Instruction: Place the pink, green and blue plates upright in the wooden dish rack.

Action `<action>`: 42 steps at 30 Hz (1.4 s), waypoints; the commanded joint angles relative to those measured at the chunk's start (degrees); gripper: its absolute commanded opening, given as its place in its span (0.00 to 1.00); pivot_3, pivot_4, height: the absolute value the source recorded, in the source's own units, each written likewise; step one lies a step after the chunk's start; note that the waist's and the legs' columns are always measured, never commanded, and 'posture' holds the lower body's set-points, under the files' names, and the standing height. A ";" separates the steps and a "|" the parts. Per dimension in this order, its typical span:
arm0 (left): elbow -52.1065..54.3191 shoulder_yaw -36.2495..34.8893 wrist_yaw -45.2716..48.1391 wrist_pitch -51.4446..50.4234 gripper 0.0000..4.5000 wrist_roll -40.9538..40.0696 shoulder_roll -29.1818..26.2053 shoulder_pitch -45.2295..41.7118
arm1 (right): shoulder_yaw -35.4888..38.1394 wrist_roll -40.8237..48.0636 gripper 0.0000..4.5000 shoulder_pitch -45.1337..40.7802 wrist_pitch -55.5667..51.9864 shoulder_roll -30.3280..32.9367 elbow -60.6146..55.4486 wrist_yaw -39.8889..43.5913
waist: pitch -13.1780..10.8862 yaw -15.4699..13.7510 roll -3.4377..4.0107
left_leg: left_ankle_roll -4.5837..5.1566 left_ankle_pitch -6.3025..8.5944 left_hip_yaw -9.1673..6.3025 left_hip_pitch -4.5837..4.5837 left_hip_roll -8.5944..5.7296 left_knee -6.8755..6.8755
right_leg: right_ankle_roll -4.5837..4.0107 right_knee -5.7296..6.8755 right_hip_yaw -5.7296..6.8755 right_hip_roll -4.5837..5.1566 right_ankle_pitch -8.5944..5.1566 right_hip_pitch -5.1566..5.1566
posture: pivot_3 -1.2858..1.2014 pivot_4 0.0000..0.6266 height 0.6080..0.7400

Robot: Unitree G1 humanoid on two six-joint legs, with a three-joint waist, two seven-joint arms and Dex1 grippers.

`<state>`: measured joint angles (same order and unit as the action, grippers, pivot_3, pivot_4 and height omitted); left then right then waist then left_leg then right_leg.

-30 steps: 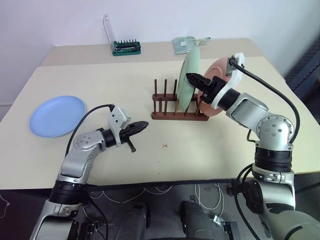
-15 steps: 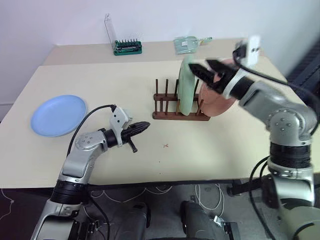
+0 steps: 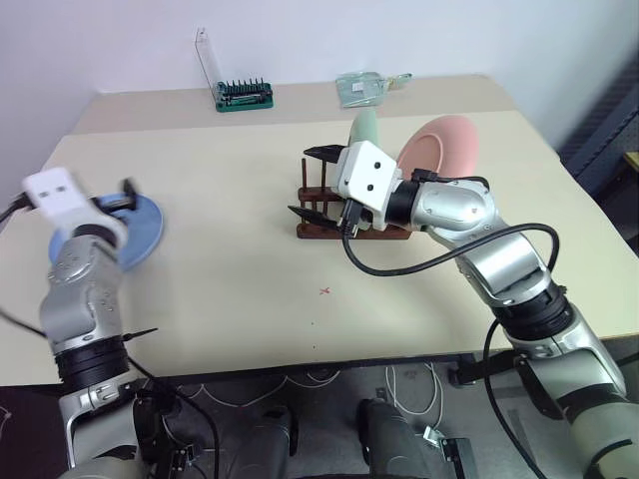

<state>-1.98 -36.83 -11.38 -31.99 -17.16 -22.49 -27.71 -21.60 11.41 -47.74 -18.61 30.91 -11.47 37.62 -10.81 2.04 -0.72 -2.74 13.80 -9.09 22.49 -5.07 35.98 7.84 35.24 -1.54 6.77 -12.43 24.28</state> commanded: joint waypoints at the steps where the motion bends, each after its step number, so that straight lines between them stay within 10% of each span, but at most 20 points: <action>1: 5.92 -3.28 -8.38 -7.08 0.99 2.09 -0.20 0.63 | 2.03 -1.08 0.89 -0.73 2.45 -1.55 -0.19 1.81 | 0.03 -0.43 -0.10 | 0.00 0.00 -0.03 0.01 0.00 -0.02 | 0.00 0.00 0.01 -0.01 0.00 0.01 | 0.52 0.24 1.00; 13: 0.62 -15.16 -11.48 -23.53 0.99 -7.48 4.07 -2.04 | 3.45 -3.50 0.89 0.92 2.68 -3.97 0.11 3.27 | 0.06 -1.11 -0.22 | -0.15 -0.08 -0.09 -0.02 0.01 -0.01 | -0.04 0.08 0.08 -0.06 0.02 -0.01 | 0.52 0.24 1.00; 16: -1.60 -14.51 -10.41 -22.03 0.80 -8.19 3.65 -3.25 | 3.89 -4.54 0.89 2.32 2.15 -3.55 -0.78 3.16 | 0.07 -1.19 -0.21 | -0.18 -0.10 -0.10 -0.04 0.01 -0.02 | -0.06 0.13 0.08 -0.06 0.02 0.00 | 0.52 0.24 1.00; 23: -3.64 -12.64 -10.44 -20.86 0.01 -8.63 3.81 -4.85 | 4.55 -5.94 0.89 3.99 0.88 -3.82 -2.66 2.84 | 0.09 -1.24 -0.24 | -0.19 -0.10 -0.09 -0.03 0.01 -0.01 | -0.06 0.12 0.08 -0.05 0.02 -0.02 | 0.52 0.24 1.00; 42: 11.91 12.44 -0.26 -16.36 0.00 -8.30 4.32 -20.32 | -2.09 -24.88 1.00 -5.43 20.64 -7.41 13.75 -1.71 | 0.02 -0.77 -0.45 | -0.27 -0.15 -0.06 -0.02 0.03 -0.05 | -0.09 0.12 0.08 -0.08 0.05 0.04 | 0.52 0.24 1.00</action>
<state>6.35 -25.13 -11.08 -47.16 -24.84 -17.77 -46.12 -23.69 -10.88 -50.96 -1.72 24.12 1.27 37.94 -10.78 1.27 -1.17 -3.03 13.64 -9.15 22.48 -5.04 35.92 7.75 35.35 -1.46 6.69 -12.38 24.33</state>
